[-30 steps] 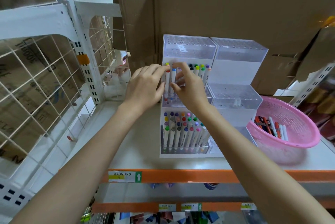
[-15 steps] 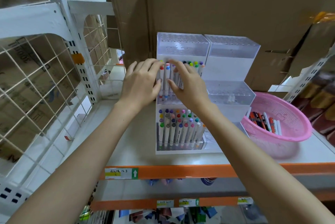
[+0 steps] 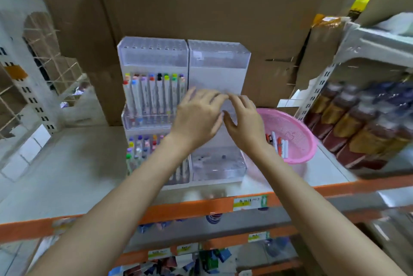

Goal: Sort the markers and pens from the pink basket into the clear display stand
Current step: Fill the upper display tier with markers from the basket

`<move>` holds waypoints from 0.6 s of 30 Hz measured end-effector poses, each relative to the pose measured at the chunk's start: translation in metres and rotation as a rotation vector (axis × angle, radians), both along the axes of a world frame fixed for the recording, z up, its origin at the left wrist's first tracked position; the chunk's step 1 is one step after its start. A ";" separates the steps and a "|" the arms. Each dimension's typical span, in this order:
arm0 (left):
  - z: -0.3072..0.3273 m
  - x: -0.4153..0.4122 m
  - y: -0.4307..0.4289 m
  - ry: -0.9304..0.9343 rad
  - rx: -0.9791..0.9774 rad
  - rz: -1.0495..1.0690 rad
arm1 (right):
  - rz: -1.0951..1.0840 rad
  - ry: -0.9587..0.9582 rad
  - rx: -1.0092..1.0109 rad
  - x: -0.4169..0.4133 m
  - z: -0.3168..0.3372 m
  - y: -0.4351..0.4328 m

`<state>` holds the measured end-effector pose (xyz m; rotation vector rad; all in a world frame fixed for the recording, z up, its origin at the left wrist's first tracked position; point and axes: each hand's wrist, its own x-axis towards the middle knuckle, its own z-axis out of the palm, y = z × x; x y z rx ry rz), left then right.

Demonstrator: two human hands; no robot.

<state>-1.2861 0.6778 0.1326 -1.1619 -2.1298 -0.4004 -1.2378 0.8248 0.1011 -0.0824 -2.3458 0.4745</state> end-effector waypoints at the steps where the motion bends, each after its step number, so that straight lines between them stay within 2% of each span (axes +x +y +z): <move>1: -0.005 0.006 0.016 -0.021 -0.004 -0.015 | -0.015 -0.012 0.003 0.008 -0.003 0.014; 11: -0.058 0.040 0.148 -0.077 -0.095 -0.193 | -0.085 -0.218 -0.049 0.067 -0.050 0.135; 14: -0.070 0.043 0.173 -0.120 -0.220 -0.218 | -0.118 -0.328 -0.083 0.065 -0.060 0.159; 18: -0.080 0.040 0.198 -0.370 -0.471 -0.055 | -0.146 -0.470 -0.071 0.054 -0.070 0.184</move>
